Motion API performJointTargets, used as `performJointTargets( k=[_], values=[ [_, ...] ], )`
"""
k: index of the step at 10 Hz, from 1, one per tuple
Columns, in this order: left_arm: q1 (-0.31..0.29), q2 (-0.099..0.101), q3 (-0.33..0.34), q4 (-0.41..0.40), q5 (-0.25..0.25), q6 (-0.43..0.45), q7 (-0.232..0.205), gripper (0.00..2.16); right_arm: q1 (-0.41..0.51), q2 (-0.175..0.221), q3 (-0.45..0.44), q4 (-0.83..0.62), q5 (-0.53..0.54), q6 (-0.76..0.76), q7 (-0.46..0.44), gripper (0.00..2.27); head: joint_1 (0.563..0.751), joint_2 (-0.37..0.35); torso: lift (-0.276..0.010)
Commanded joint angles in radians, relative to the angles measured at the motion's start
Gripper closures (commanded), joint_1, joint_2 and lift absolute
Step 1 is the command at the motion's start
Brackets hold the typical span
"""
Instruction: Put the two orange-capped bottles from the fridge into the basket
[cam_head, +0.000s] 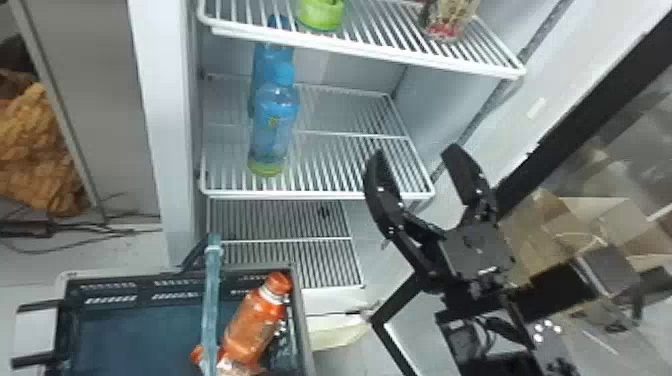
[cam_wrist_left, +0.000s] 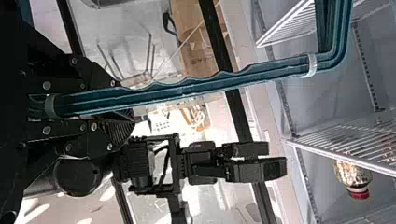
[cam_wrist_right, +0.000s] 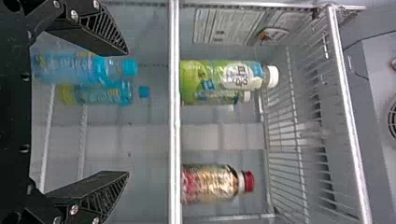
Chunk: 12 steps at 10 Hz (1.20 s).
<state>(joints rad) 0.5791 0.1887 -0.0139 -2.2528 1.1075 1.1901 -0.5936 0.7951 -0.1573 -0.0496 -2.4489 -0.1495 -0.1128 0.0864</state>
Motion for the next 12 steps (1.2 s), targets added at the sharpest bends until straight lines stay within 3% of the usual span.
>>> performJointTargets(
  k=[1,4,12],
  values=[
    [0.002,0.000,0.000,0.001,-0.001,0.000,0.000,1.20,0.042,0.013,-0.018,-0.007,0.022,-0.022,-0.017,0.16,0.695,-0.350,-0.235],
    [0.000,-0.002,-0.002,0.001,-0.005,0.000,0.001,1.20,0.081,0.050,-0.074,0.001,0.008,0.051,-0.025,0.16,0.695,-0.350,-0.235],
    [0.000,0.000,-0.006,0.001,-0.005,-0.007,0.000,1.20,0.074,0.027,-0.044,0.003,-0.018,0.051,-0.025,0.16,0.695,-0.350,-0.235]
  ],
)
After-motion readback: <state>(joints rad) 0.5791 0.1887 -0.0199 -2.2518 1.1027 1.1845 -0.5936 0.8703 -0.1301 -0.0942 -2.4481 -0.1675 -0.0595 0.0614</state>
